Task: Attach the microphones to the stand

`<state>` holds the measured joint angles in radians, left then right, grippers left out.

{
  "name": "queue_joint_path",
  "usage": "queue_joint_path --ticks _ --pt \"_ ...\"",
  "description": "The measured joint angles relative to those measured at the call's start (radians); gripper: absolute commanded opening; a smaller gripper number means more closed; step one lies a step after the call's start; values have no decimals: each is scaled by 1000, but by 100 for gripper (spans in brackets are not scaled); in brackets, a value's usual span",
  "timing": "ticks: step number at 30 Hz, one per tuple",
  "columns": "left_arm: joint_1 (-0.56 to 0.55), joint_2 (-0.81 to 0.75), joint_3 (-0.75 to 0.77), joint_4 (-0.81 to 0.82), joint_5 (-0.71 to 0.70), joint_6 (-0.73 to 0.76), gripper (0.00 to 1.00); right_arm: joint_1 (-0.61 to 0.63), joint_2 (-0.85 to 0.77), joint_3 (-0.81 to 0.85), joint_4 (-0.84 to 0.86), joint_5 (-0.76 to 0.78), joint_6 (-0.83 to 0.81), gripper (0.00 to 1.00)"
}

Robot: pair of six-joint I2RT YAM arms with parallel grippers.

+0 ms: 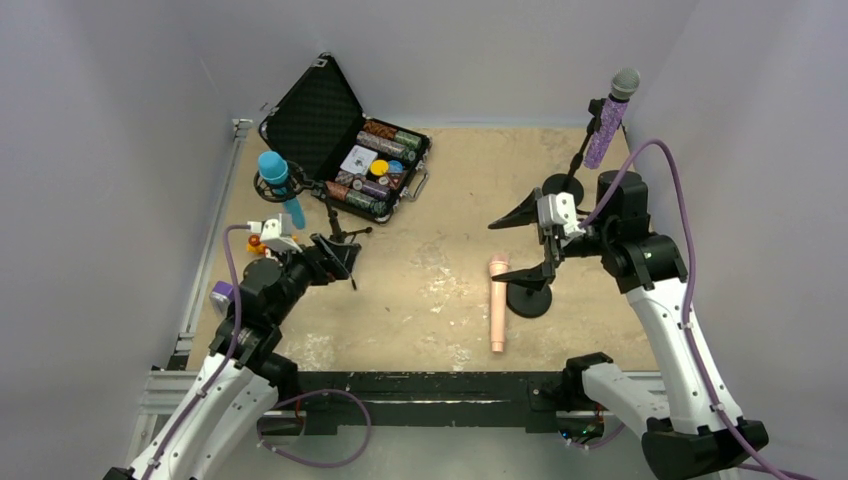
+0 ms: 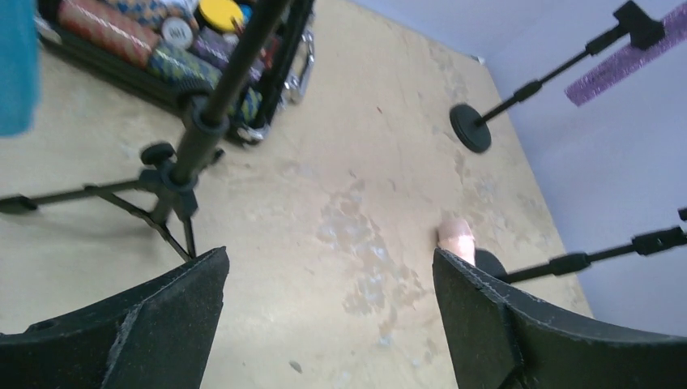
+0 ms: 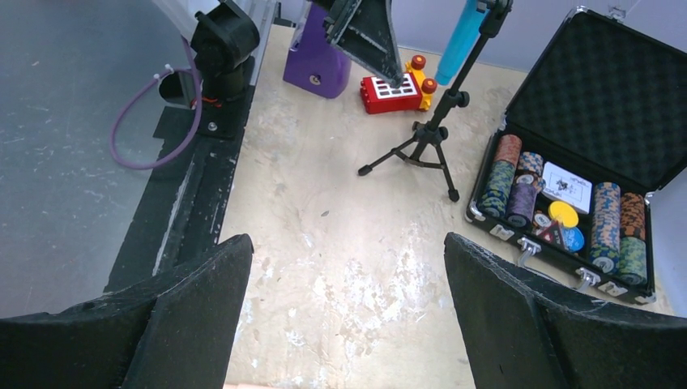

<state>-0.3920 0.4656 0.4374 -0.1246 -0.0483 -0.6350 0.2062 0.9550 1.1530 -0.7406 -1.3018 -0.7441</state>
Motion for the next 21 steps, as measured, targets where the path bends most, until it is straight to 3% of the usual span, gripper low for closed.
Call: queue_joint_path --ticks 11,16,21 --pt "-35 112 38 -98 278 -142 99 -14 -19 0 -3 -3 1 91" --pt "-226 222 99 -106 278 -141 99 -24 -21 0 -4 -3 1 91" --pt "-440 457 243 -120 204 -140 99 -31 -21 0 -4 -3 1 92"
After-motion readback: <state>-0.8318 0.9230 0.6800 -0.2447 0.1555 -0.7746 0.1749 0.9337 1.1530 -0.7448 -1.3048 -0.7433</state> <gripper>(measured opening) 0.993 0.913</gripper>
